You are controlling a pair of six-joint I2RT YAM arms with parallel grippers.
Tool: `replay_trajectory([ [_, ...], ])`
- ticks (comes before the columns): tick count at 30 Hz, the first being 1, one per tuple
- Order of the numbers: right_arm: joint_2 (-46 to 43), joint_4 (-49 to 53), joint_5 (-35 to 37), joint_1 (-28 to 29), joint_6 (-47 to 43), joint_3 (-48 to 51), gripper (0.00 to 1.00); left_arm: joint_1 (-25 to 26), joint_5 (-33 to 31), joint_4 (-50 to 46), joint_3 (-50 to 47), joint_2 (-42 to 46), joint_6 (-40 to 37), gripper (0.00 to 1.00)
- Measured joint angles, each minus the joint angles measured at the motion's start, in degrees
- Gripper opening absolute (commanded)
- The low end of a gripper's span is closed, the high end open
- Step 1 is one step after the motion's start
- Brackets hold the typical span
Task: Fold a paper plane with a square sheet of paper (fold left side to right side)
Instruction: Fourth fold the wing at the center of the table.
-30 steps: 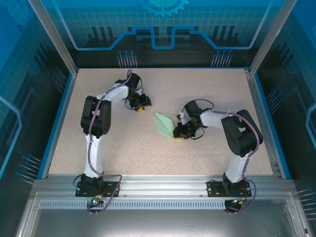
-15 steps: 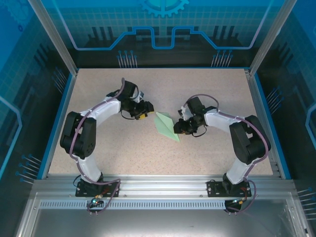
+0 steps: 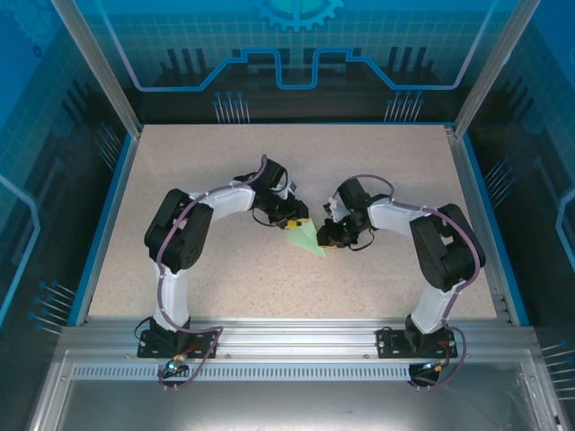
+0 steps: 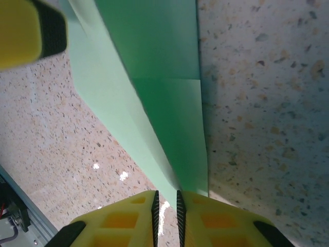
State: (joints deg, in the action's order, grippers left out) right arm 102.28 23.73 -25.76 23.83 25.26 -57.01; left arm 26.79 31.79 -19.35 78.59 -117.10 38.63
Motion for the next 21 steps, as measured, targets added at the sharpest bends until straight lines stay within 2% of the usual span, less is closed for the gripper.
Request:
replay_trajectory([
  [8, 1.99, 0.9, 0.94, -0.04, 0.0, -0.74, 0.17, -0.61, -0.9, -1.92, 5.73, -3.85, -1.9, 0.35],
  [21, 2.91, 2.64, 2.4, -0.04, 0.0, -1.6, 0.16, -3.65, -2.19, -5.9, 5.92, -5.46, -5.64, 0.39],
])
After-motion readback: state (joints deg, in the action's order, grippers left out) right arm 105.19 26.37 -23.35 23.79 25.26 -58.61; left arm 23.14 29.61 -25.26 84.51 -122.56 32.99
